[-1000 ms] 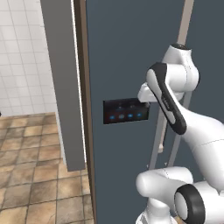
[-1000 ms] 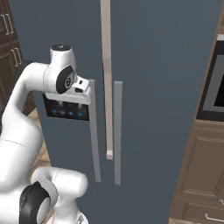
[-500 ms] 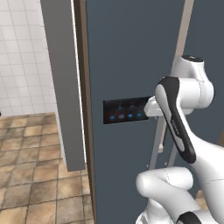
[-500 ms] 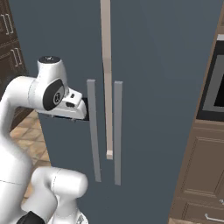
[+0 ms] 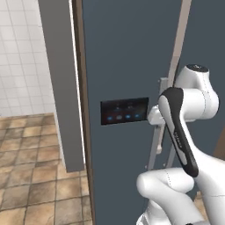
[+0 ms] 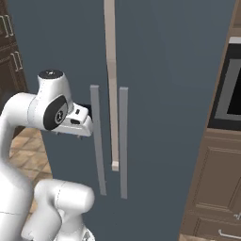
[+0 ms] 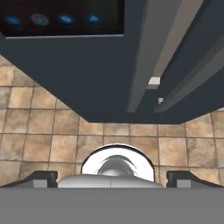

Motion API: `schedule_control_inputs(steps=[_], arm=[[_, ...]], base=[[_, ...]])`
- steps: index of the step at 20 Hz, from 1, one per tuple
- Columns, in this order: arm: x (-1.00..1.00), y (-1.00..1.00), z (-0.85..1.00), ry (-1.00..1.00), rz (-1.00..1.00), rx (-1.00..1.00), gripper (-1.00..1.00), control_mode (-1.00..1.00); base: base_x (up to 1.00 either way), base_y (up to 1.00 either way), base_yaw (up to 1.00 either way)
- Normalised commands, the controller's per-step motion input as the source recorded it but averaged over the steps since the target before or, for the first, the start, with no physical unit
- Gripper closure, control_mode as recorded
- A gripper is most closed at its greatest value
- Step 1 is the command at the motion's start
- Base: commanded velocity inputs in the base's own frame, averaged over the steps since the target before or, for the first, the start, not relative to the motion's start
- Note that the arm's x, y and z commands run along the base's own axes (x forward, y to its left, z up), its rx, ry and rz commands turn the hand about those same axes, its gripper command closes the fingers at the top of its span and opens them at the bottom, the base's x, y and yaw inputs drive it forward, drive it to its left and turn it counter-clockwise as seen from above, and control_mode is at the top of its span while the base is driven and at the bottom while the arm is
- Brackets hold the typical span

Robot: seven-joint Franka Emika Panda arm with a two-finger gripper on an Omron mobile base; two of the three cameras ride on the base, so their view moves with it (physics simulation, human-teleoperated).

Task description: Open the freezer door, pick up the ice cube tray from the freezer, and place it on the dining counter.

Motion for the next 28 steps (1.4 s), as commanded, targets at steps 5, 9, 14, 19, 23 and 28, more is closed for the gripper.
schedule_control_inputs(steps=[5,9,14,19,23,28], arm=[[0.0,0.0,0.0,0.0,0.0,0.0,-1.0,1.0],[0.0,0.0,0.0,0.0,0.0,0.0,-1.0,1.0],[0.0,0.0,0.0,0.0,0.0,0.0,-1.0,1.0],[0.0,0.0,0.0,0.0,0.0,0.0,-1.0,1.0],[0.0,0.0,0.0,0.0,0.0,0.0,-1.0,1.0],[0.0,0.0,0.0,0.0,0.0,0.0,-1.0,1.0]], base=[[0.0,-0.85,0.0],[0.06,-0.92,0.0],[0.3,-0.63,0.0],[0.33,-0.24,0.0],[0.18,0.04,0.0],[0.0,0.21,0.0]])
